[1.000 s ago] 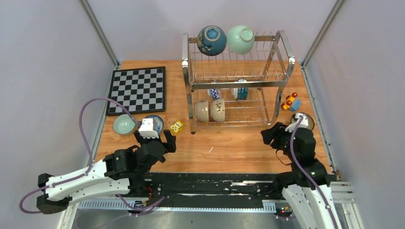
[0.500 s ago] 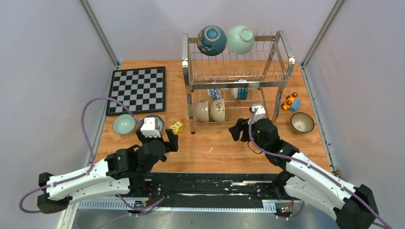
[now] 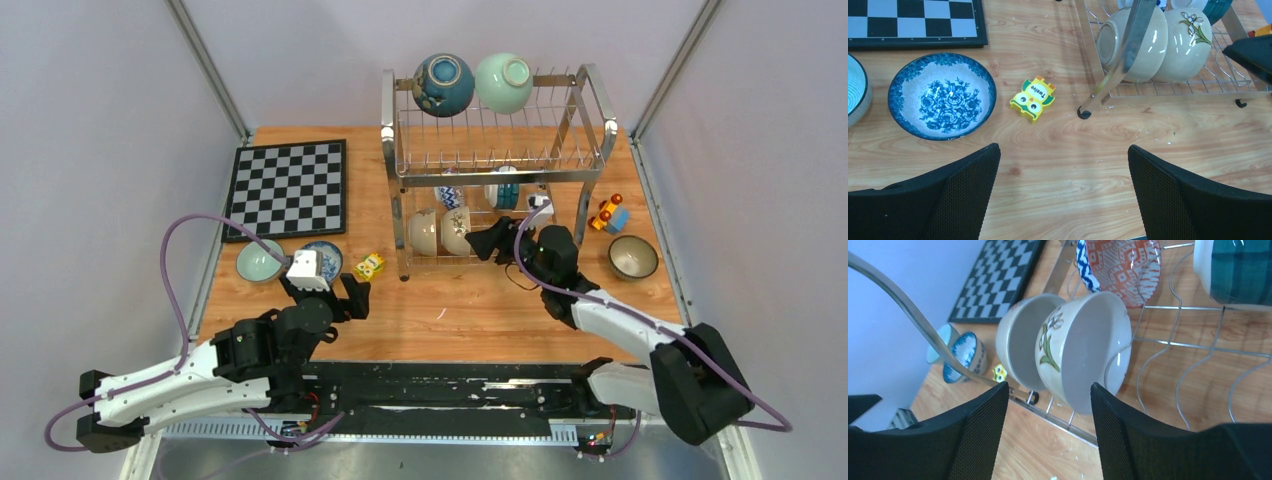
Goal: Unload the bowls from the dish rack
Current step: Pick up the bowl from the dish rack.
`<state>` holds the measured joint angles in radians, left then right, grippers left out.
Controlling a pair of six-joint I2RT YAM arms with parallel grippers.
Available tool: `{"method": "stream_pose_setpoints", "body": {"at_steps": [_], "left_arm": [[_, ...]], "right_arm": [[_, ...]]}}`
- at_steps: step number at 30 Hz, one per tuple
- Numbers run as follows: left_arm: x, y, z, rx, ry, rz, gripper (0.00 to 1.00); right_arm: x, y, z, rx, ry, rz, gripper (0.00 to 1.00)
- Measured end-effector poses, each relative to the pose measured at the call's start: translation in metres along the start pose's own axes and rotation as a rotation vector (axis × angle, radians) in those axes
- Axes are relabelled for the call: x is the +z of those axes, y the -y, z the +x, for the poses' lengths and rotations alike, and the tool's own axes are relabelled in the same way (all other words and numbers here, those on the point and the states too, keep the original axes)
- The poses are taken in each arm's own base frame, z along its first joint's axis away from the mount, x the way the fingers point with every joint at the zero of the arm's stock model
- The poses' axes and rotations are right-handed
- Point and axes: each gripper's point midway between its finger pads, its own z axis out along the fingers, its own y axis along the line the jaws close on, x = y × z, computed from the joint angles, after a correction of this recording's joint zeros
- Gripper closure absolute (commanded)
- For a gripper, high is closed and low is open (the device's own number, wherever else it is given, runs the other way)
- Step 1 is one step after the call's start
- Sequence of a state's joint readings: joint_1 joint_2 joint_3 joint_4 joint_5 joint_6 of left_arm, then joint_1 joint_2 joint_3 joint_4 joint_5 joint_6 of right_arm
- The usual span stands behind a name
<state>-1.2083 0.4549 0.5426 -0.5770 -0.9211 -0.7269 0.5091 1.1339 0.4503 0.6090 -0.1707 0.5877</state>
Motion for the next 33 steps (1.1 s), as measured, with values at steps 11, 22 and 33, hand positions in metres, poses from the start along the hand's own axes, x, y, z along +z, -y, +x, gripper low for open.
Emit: {"method": "stream_pose_setpoints", "body": {"at_steps": [11,22,33], "left_arm": [[0.001,0.002,0.009,0.008,-0.02,0.018,0.0],[0.001,0.001,0.011,0.001,-0.019,0.024,0.0],[0.002,-0.001,0.016,0.003,-0.024,0.019,0.0]], "right_arm": [[0.025,0.006,0.003,0.199,-0.008,-0.156,0.43],[0.035,0.003,0.019,0.225,-0.088,-0.243,0.55],[0.04,-0.001,0.037,0.27,-0.153,-0.32,0.62]]}}
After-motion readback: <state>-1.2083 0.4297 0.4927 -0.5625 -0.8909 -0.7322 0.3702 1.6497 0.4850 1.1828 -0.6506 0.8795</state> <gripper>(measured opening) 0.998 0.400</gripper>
